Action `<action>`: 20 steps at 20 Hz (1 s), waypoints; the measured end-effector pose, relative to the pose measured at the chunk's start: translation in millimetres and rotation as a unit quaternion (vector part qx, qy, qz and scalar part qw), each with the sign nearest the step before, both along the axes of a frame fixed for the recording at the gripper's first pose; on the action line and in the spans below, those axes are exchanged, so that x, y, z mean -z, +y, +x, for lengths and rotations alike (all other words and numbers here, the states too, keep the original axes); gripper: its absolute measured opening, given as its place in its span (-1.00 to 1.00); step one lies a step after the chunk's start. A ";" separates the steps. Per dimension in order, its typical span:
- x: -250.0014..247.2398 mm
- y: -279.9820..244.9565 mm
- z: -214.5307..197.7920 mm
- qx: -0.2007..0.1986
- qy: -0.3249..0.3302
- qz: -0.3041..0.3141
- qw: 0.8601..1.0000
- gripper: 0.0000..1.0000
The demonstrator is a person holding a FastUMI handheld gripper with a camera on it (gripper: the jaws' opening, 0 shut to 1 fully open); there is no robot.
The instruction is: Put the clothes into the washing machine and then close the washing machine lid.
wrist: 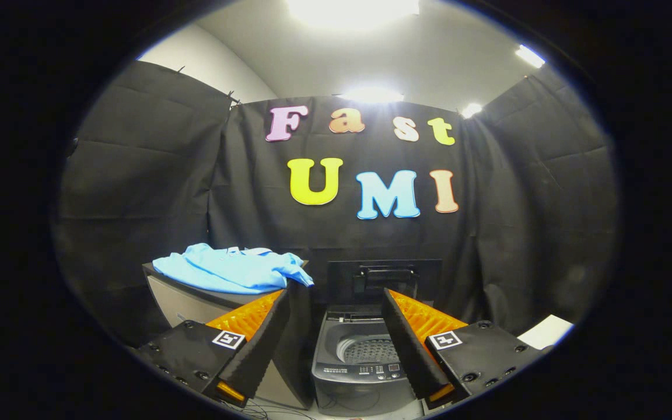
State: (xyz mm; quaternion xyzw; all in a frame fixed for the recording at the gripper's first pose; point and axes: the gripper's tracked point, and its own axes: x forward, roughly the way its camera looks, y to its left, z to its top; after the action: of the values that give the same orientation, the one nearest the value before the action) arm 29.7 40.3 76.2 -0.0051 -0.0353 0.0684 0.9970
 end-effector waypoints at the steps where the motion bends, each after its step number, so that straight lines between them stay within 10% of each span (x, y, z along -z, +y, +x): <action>1: -2.1 5.7 7.2 -0.005 0.003 -0.003 1.000 0.97; 20: -51.5 178.7 98.1 -0.167 0.061 -0.006 0.984 0.97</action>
State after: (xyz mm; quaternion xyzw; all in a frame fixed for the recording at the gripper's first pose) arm 127.8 219.0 127.6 -0.0008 0.0253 0.2344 0.9718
